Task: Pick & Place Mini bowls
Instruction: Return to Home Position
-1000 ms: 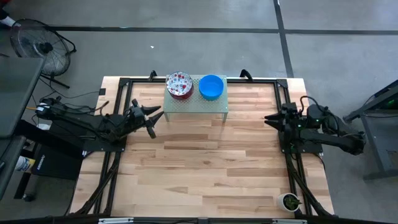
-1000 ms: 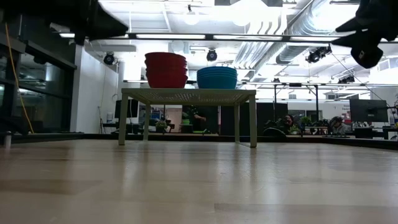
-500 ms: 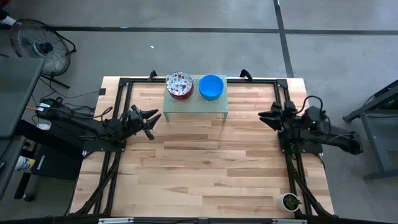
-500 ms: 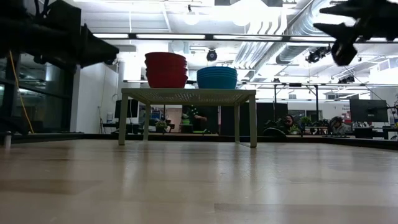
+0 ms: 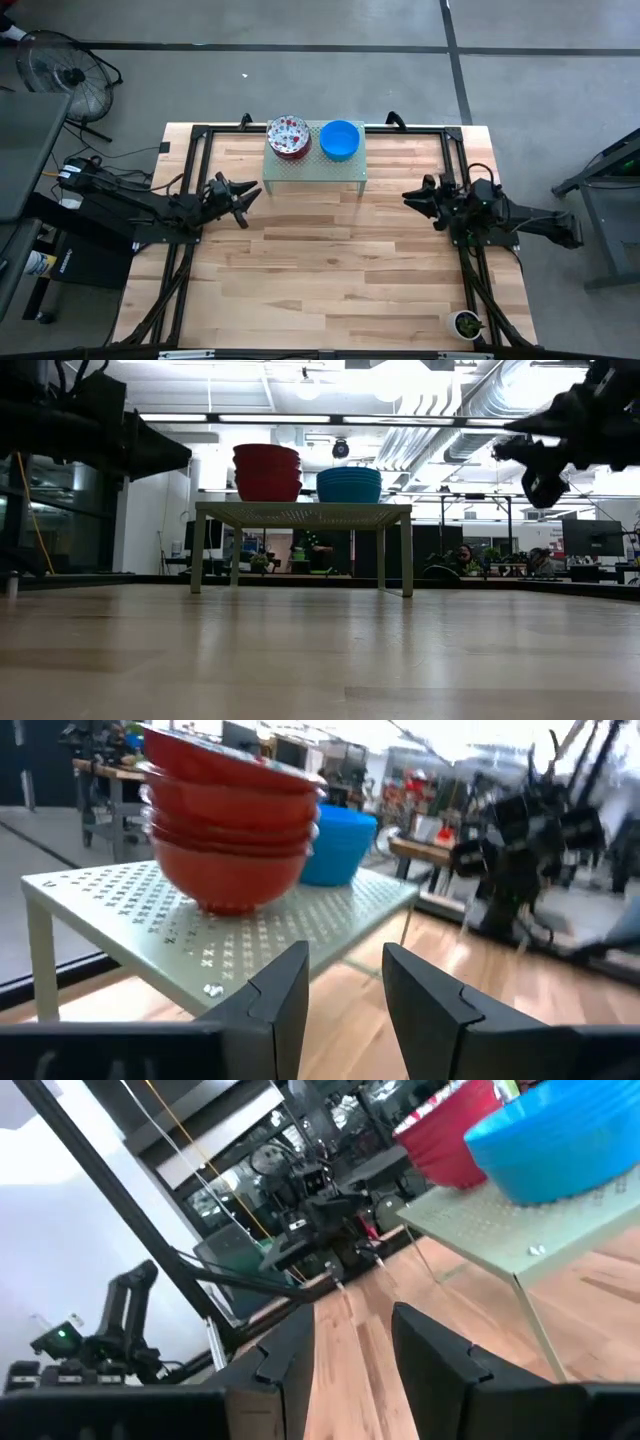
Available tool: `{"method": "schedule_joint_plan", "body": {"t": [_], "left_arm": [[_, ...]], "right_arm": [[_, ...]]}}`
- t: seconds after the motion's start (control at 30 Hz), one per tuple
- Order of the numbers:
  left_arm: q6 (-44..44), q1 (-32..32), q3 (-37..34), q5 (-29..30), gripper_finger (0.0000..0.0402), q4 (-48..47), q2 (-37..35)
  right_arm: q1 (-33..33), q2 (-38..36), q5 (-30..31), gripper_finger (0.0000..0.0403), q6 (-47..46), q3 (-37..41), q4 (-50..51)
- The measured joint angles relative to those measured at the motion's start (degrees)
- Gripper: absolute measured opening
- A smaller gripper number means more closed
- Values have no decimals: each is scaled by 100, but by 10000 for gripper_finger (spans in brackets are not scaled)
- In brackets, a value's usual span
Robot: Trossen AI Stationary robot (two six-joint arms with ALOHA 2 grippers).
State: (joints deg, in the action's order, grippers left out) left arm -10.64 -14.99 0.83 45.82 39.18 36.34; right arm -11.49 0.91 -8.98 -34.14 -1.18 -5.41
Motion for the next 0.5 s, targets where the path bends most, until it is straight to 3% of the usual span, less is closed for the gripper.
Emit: {"method": "schedule_joint_plan", "body": {"t": [0.17, 0.4, 0.5], "left_arm": [[837, -1, -5, -215, 127, -79, -1], [2736, -1, 12, -427, 127, -180, 2], [3421, -1, 76, -949, 127, -195, -38]], "right_arm": [[0, 28, 8, 124, -65, 60, 262], [0, 61, -49, 124, 549, 60, 267], [1, 61, -51, 124, 608, 60, 273]]}}
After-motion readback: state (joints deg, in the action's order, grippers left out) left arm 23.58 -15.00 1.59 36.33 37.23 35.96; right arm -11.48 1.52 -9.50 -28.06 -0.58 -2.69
